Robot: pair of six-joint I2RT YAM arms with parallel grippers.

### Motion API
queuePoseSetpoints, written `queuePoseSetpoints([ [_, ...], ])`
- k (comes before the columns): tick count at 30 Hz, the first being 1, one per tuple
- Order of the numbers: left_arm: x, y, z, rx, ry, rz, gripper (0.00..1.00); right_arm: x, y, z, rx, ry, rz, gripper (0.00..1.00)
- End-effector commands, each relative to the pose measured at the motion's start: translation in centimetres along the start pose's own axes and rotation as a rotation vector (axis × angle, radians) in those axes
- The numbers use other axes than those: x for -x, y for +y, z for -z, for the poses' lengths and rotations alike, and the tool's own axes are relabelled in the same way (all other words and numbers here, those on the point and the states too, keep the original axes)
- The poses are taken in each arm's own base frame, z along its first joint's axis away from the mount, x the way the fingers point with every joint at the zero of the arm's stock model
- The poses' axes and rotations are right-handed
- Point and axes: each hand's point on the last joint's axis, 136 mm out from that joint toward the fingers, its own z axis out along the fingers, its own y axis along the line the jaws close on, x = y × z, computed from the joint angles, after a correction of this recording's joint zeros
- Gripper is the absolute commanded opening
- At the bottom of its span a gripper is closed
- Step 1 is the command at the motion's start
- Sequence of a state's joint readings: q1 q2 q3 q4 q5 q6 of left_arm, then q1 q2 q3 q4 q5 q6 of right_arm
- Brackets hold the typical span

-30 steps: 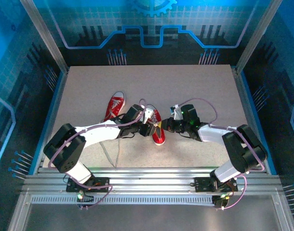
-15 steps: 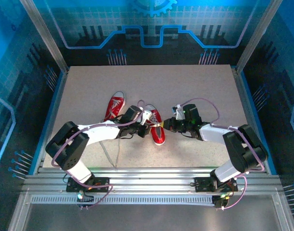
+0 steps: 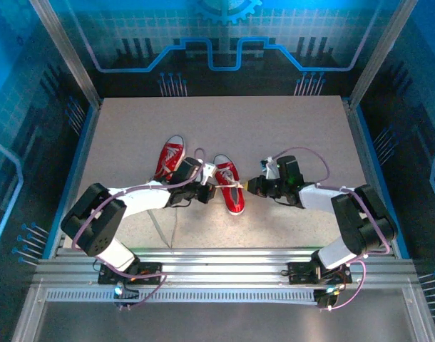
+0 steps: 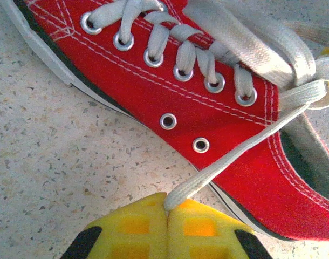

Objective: Tie the shoes

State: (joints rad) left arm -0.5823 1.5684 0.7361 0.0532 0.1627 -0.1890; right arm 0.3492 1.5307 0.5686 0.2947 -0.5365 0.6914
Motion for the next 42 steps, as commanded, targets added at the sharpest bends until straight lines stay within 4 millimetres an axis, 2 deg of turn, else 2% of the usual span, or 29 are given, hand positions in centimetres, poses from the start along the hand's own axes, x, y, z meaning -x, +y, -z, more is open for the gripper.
queuePoseSetpoints([
  [1,0.3,0.0,0.7,-0.014,-0.028,0.033,0.00,-0.5,-0.2,0.3,0.015,0.011,0.037,0.00],
  [8,-0.2,0.6,1.5,0.003,-0.040,0.058,0.00,-0.4,1.0,0.2,0.098,-0.009,0.089,0.00],
  [19,-1.5,1.5,2.2,0.024,-0.041,0.103,0.00,-1.1,0.8,-0.1,0.124,-0.005,0.220,0.01],
  [23,-1.5,1.3,2.0,0.007,-0.043,0.111,0.00,-1.2,0.8,0.0,0.132,0.000,0.229,0.17],
  [26,-1.4,1.2,1.9,-0.005,-0.046,0.110,0.00,-0.7,1.0,1.0,0.151,-0.034,0.233,0.28],
  [30,-1.5,1.0,1.7,-0.018,-0.043,0.110,0.00,0.2,0.7,2.6,0.156,-0.074,0.223,0.32],
  [34,-1.6,0.9,1.6,-0.025,-0.041,0.114,0.00,1.1,0.7,3.2,0.172,-0.083,0.194,0.35],
  [42,-2.0,0.8,1.4,-0.037,-0.036,0.126,0.00,1.5,-0.1,1.9,0.200,-0.056,0.084,0.40],
])
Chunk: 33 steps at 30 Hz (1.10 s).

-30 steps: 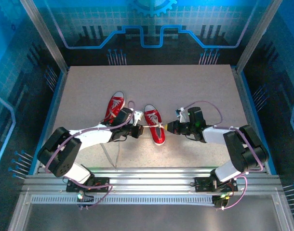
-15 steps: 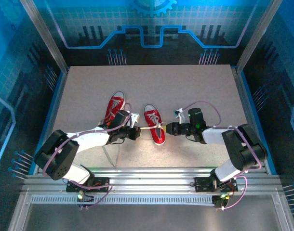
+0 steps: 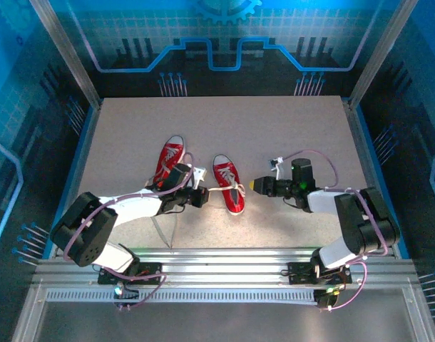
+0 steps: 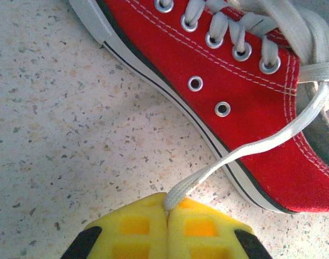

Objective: Tie the shoes

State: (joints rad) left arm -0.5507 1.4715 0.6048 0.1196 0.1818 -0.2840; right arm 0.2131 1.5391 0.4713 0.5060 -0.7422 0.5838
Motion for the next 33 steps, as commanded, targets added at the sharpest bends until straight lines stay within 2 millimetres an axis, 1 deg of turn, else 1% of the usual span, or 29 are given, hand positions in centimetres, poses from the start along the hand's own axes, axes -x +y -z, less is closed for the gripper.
queuePoseSetpoints([
  [1,-0.3,-0.1,-0.1,-0.026,0.002,0.018,0.00,0.4,-0.1,-0.7,0.040,0.008,-0.045,0.40],
  [5,-0.5,-0.1,-0.2,-0.029,0.007,0.019,0.00,-1.1,-0.9,-2.0,0.050,0.064,-0.100,0.40],
  [7,-0.6,-0.1,-0.2,-0.031,0.007,0.020,0.00,-1.6,-1.1,-2.6,0.068,0.077,-0.122,0.40],
  [12,-0.7,-0.1,-0.1,-0.032,0.006,0.022,0.00,-1.6,-1.3,-3.9,0.132,0.062,-0.179,0.39],
  [15,-0.8,-0.1,0.0,-0.031,0.006,0.024,0.00,-1.3,-1.5,-4.2,0.159,0.029,-0.200,0.37],
  [18,-0.8,-0.1,0.0,-0.029,0.006,0.022,0.00,-1.3,-1.6,-4.4,0.157,0.021,-0.198,0.36],
  [24,-0.6,-0.2,0.1,-0.030,0.005,0.016,0.00,-2.8,-1.3,-5.6,0.090,0.107,-0.141,0.35],
  [25,-0.6,-0.2,0.1,-0.030,0.006,0.016,0.00,-3.0,-1.2,-5.8,0.081,0.121,-0.130,0.34],
  [27,-0.6,-0.2,0.2,-0.028,0.007,0.013,0.01,-3.1,-1.0,-5.9,0.073,0.135,-0.110,0.28],
  [29,-0.6,-0.1,0.2,-0.026,0.007,0.009,0.03,-2.8,-0.6,-5.8,0.074,0.130,-0.095,0.17],
  [31,-0.6,-0.1,0.4,-0.022,0.007,0.002,0.07,-2.5,-0.4,-5.4,0.060,0.121,-0.072,0.03],
  [32,-0.6,-0.2,0.5,-0.022,0.005,-0.002,0.09,-2.4,-0.3,-5.2,0.053,0.119,-0.060,0.00],
  [33,-0.5,-0.1,0.6,-0.018,0.002,-0.007,0.15,-2.1,0.0,-5.0,0.044,0.111,-0.040,0.00],
])
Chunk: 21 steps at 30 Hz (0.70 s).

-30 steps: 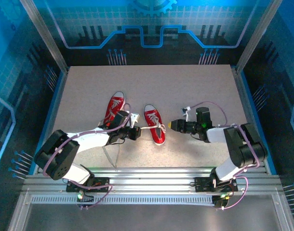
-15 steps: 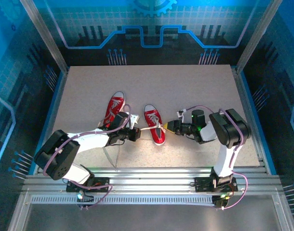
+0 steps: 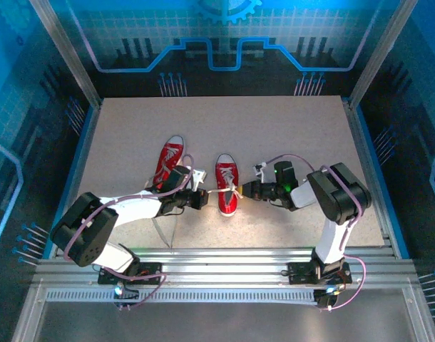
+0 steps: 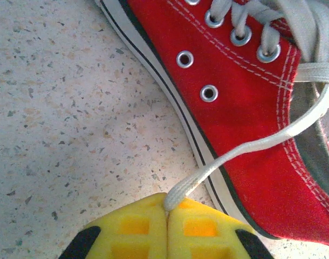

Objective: Tie the shoes

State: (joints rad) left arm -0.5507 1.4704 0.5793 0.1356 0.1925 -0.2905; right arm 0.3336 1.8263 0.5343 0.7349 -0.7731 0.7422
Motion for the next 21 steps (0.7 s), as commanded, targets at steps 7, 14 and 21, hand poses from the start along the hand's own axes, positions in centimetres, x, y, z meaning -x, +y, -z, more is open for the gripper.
queuePoseSetpoints([
  [7,2.1,-0.7,2.7,0.018,-0.054,-0.057,0.46,1.0,2.5,2.3,-0.163,0.005,0.237,0.00],
  [14,6.1,-2.9,3.4,-0.024,-0.092,-0.033,0.48,0.0,2.9,1.9,-0.256,0.106,0.334,0.00],
  [21,8.9,-3.2,0.7,0.016,0.027,0.096,0.42,-0.3,3.2,1.9,-0.314,0.132,0.382,0.00],
])
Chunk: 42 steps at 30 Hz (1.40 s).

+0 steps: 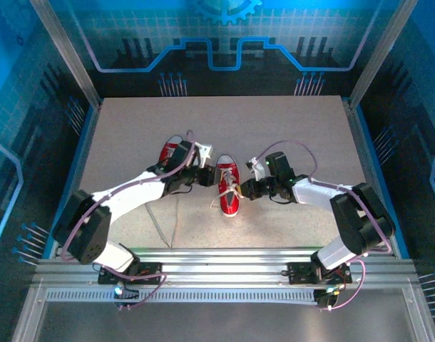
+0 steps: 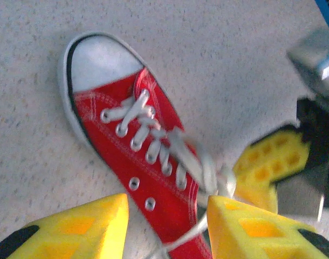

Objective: Tie the shoes

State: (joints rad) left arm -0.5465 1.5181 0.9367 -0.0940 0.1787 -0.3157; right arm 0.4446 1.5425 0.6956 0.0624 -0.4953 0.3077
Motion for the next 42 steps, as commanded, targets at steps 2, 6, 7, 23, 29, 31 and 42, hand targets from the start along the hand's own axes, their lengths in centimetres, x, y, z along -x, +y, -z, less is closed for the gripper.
queuePoseSetpoints([
  [2,-0.1,0.4,-2.1,0.035,0.139,0.104,0.42,-0.1,0.3,0.5,-0.041,0.027,0.044,0.00],
  [6,0.4,0.5,-3.8,0.046,0.197,0.115,0.42,-0.3,0.5,0.3,-0.040,0.031,0.046,0.00],
  [7,0.4,0.5,-4.3,0.041,0.214,0.118,0.42,-0.2,0.6,0.3,-0.039,0.030,0.048,0.00],
  [23,-1.0,-1.4,-7.6,-0.059,0.340,0.105,0.35,-0.6,1.1,-0.3,-0.047,0.059,0.057,0.00],
  [29,-0.8,-1.5,-7.2,-0.060,0.325,0.082,0.13,-0.7,1.2,-0.3,-0.051,0.067,0.057,0.00],
  [31,-0.2,-1.7,-6.6,-0.062,0.291,0.061,0.06,-0.8,1.1,-0.2,-0.060,0.067,0.056,0.00],
  [42,0.5,-2.1,-3.5,-0.091,0.114,0.040,0.00,0.1,1.6,0.9,-0.085,0.065,0.046,0.00],
])
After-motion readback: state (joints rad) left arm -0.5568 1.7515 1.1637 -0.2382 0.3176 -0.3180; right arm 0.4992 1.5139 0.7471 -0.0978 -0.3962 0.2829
